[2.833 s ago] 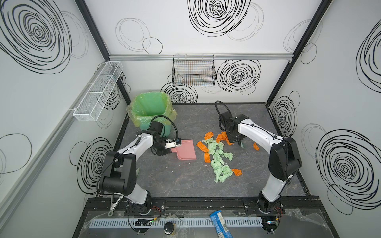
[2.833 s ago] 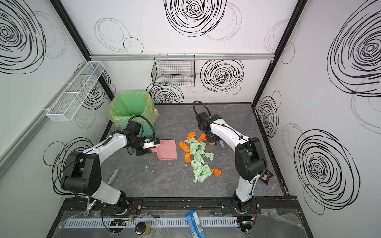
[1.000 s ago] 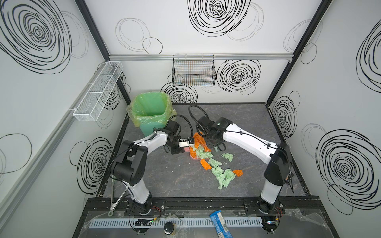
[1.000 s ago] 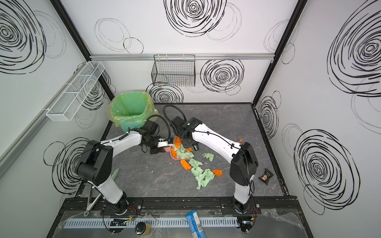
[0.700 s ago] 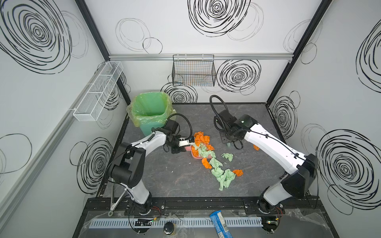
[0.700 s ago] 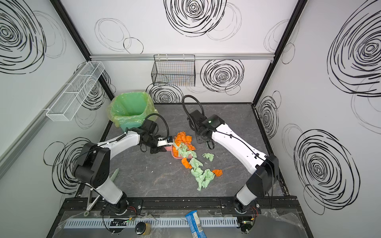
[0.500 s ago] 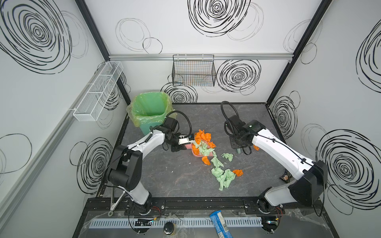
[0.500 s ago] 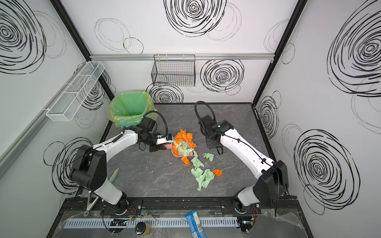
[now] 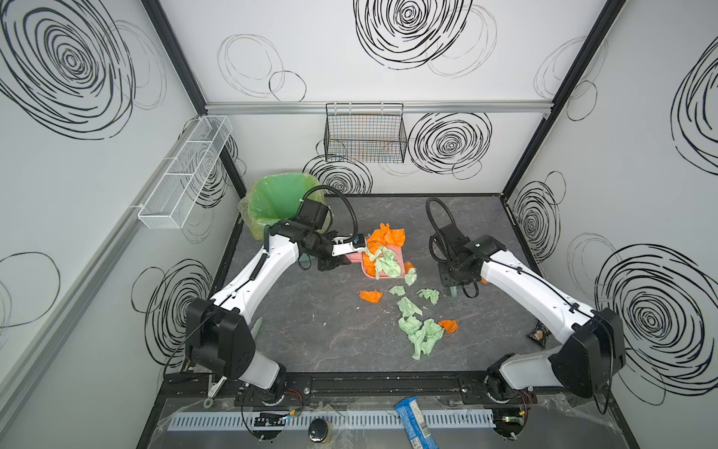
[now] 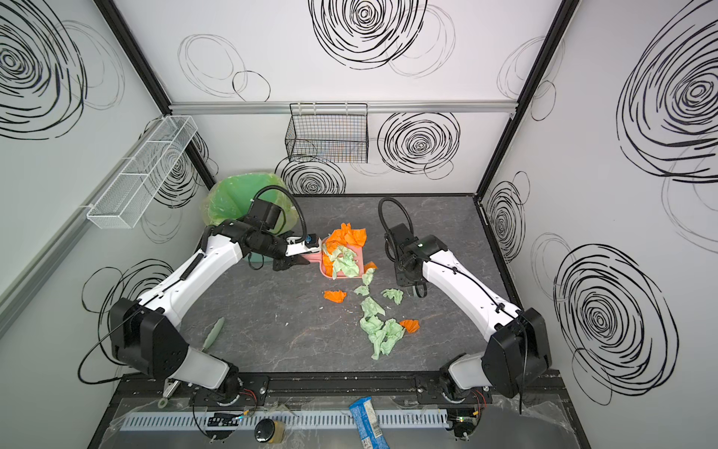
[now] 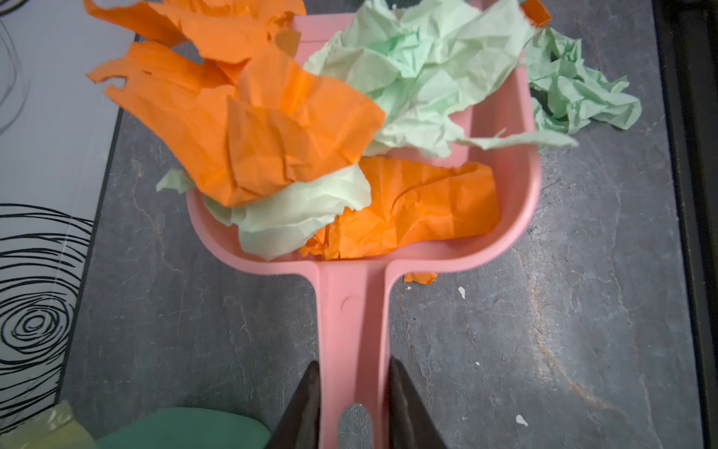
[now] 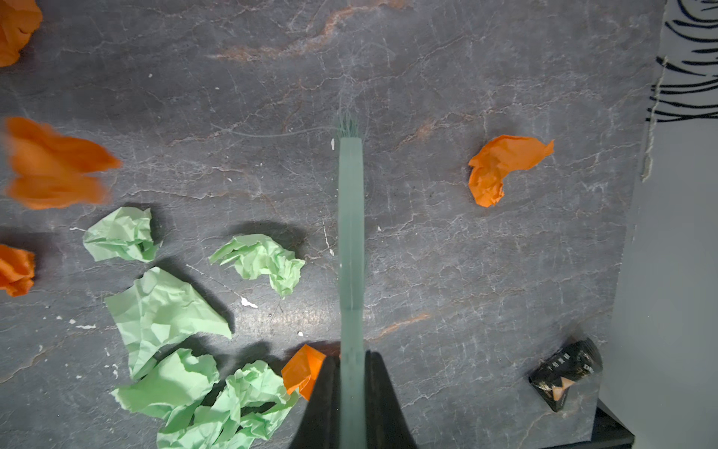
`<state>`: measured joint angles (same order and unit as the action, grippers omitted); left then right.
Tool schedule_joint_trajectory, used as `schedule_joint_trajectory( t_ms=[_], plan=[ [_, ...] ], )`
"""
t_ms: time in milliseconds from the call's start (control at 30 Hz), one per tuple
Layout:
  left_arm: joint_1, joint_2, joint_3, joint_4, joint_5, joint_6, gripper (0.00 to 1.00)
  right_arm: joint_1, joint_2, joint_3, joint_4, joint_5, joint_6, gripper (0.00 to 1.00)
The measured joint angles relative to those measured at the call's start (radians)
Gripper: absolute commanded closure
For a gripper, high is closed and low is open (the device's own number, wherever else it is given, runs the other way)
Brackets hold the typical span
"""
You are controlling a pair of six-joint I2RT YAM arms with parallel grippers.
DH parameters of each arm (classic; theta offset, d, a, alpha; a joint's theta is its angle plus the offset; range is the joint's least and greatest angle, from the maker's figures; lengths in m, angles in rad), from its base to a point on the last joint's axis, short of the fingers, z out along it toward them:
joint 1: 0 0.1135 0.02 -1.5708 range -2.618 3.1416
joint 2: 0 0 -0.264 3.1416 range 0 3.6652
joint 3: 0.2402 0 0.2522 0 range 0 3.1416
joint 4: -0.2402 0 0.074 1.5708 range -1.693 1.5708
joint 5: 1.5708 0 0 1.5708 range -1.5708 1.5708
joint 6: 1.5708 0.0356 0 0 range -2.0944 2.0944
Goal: Sweep away the paper scraps from the table
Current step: 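Lift the loaded dustpan over the green bin with the left gripper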
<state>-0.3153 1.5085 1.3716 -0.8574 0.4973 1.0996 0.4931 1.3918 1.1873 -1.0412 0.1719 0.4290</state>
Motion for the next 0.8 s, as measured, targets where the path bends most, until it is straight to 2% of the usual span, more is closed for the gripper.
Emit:
schedule_joint_trajectory(
  t_ms=[400, 800],
  plan=[
    [0.062, -0.046, 0.138, -0.16, 0.011, 0.035, 1.0, -0.03, -0.036, -0.013, 0.008, -0.019, -0.026, 1.0],
    [0.253, -0.006, 0.386, -0.323, 0.074, 0.115, 1.0, -0.03, -0.034, -0.013, 0.021, -0.035, -0.037, 1.0]
  ],
)
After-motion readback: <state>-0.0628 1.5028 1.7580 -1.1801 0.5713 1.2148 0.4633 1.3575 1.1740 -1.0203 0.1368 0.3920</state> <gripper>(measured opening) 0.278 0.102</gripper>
